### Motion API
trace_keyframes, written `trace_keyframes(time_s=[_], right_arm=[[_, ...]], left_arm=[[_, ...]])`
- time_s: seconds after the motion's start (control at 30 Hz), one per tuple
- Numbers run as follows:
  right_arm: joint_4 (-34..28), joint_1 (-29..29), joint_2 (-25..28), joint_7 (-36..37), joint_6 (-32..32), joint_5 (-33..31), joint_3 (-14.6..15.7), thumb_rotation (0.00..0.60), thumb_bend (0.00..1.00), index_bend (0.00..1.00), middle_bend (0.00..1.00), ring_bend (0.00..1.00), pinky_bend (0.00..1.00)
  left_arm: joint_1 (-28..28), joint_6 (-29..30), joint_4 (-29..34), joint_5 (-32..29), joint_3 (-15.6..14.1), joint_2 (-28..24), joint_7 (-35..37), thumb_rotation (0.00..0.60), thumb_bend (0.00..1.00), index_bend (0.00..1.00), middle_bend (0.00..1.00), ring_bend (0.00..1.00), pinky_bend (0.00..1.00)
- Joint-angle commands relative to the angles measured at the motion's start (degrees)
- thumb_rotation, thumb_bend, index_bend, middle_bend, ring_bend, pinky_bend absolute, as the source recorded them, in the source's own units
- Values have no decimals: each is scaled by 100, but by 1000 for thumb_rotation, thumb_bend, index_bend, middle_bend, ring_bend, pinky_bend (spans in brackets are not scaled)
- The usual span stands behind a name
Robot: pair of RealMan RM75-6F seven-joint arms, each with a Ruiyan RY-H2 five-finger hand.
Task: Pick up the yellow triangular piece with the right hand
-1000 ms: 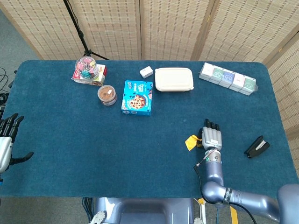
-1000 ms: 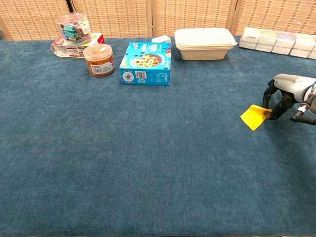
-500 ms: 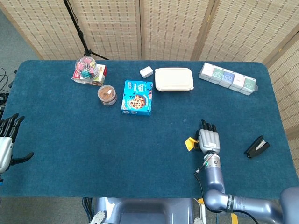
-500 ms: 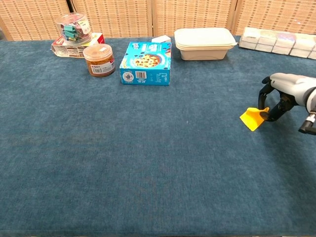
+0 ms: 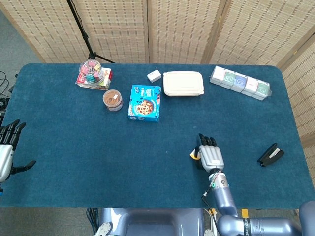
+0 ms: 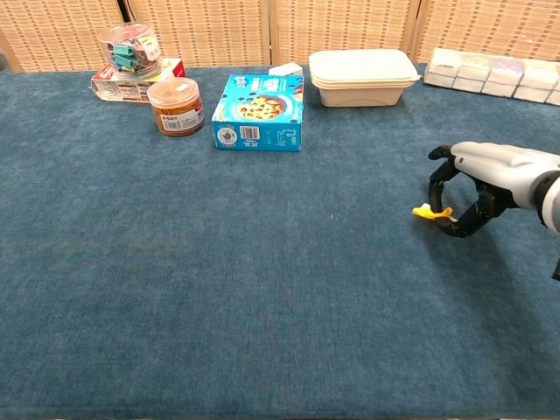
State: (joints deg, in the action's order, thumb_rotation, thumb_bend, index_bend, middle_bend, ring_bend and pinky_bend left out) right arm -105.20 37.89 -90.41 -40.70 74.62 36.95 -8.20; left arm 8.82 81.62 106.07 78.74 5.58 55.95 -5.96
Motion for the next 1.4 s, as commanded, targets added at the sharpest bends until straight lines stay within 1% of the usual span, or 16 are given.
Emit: trace_keyframes(time_s=[0.03,0.2,0.37,0.6,0.77,0.87,0.93,1.03,1.1,1.2,1.3,1.4], right_arm=[[-238,-35,91,7,0,199,86,600,581,606,0,0,0],[-471,-44,193,24,-74,466,179,600,581,608,0,0,0],[-521,-26,271,90,-249,786,282,600,581,610,0,0,0],[-268,-7,366,398,-546,1493,403,600,581,613,0,0,0],[-83,1,526,678,-746,1809,386,600,580,613,0,0,0],[55,-37,584,818,-711,2059,375,600,580,613,0,0,0],[183,-77,600,885,-618,2276,371,600,579,613,0,0,0],[490,-213,588,1051,-191,2881,334,600,579,615,0,0,0],[612,-279,572,1175,-11,3113,304,600,579,615,0,0,0],[863,-409,553,1402,438,3556,167,600,579,615,0,0,0],[1041,-517,595,1552,730,3788,51,600,578,614,0,0,0],[1202,-598,676,1673,866,3878,-66,600,577,601,0,0,0]], left_arm=[[-1,1,-1,4,-3,-2,2,600,0,0,0,0,0],[-4,4,-1,7,-3,-5,15,600,0,0,0,0,0],[-1,-3,1,4,-3,-7,16,600,0,0,0,0,0],[10,-22,-2,-19,5,-8,18,600,0,0,0,0,0],[13,-31,1,-20,5,-14,30,600,0,0,0,0,0],[7,-22,1,-12,0,-13,26,600,0,0,0,0,0],[7,-22,5,-6,-4,-12,25,600,0,0,0,0,0],[10,-25,7,-2,-7,-7,10,600,0,0,0,0,0],[11,-27,10,1,-10,-4,-4,600,0,0,0,0,0],[13,-26,18,20,-21,4,-32,600,0,0,0,0,0],[8,-16,20,35,-32,16,-58,600,0,0,0,0,0],[9,-20,18,45,-44,31,-99,600,0,0,0,0,0]])
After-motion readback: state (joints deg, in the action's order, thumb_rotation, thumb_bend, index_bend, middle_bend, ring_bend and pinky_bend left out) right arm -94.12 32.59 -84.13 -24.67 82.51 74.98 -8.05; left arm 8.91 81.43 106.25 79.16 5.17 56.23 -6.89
